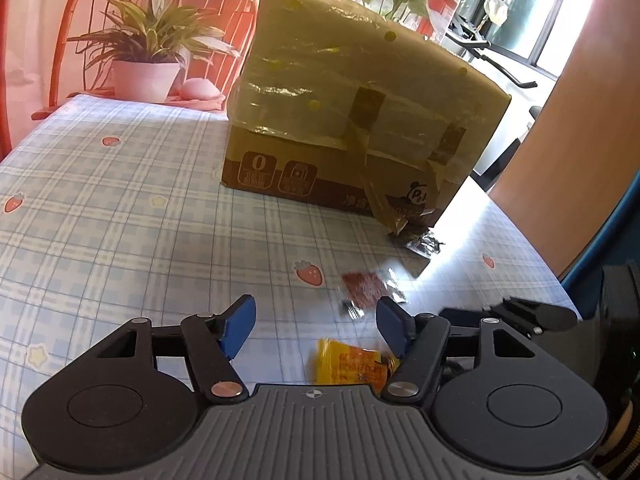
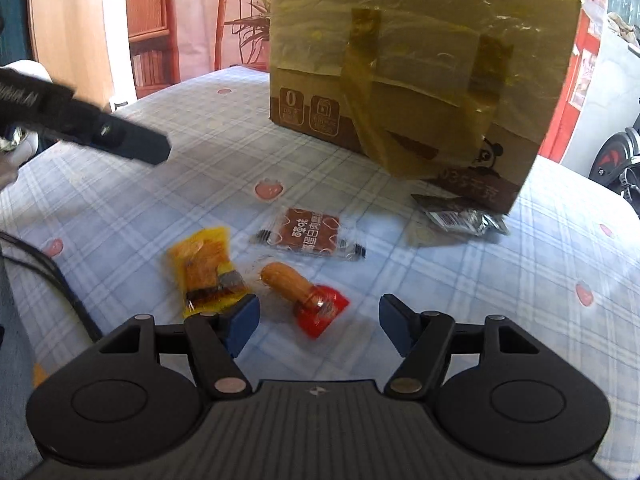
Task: Organize snacks
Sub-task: 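Move both tools back to the loose snacks beside the box, then grasp the yellow wrapped candy with the left tool while the right tool grasps the sausage snack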
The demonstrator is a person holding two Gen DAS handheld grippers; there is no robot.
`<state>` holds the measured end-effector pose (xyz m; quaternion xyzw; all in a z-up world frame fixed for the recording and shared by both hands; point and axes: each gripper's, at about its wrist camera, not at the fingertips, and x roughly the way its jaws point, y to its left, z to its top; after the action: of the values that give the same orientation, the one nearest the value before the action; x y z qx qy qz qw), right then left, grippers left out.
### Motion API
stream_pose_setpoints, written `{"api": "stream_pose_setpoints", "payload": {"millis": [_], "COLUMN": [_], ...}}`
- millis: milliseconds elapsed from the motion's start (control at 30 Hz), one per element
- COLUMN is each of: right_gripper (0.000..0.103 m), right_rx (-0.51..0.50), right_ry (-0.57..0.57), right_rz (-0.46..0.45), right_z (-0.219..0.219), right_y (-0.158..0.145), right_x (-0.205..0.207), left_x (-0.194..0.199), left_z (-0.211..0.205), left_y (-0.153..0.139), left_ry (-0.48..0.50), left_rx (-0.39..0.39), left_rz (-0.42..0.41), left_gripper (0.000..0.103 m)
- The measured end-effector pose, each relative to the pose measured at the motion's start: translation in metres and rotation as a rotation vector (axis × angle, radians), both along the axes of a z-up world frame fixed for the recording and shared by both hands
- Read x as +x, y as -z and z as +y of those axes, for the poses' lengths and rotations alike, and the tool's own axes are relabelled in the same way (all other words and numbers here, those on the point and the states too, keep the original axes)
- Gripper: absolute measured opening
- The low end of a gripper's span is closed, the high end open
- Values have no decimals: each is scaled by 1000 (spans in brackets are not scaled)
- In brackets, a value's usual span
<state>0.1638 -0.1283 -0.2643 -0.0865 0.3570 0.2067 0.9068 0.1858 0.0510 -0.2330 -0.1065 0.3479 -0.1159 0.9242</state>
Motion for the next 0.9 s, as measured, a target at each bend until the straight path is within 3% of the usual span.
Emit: {"api": "stream_pose_setpoints", "payload": {"millis": [133,533,900], "right_gripper": [67,40,39], "right_rx": [25,138,186], "right_ry": [8,95,147], "right_rz": [-8,-47,-36], "right_z": [2,-10,-22], "right_y": [3,7,6], "right_x": [10,9,13], "left_x": [0,5,8], "left_z": [-1,-9,-23], "left_y": [4,20,30], "left_ry": [2,39,155], "left_rx": [9,11,13], "left_rz": [13,69,111], "left_gripper": [66,63,58]}}
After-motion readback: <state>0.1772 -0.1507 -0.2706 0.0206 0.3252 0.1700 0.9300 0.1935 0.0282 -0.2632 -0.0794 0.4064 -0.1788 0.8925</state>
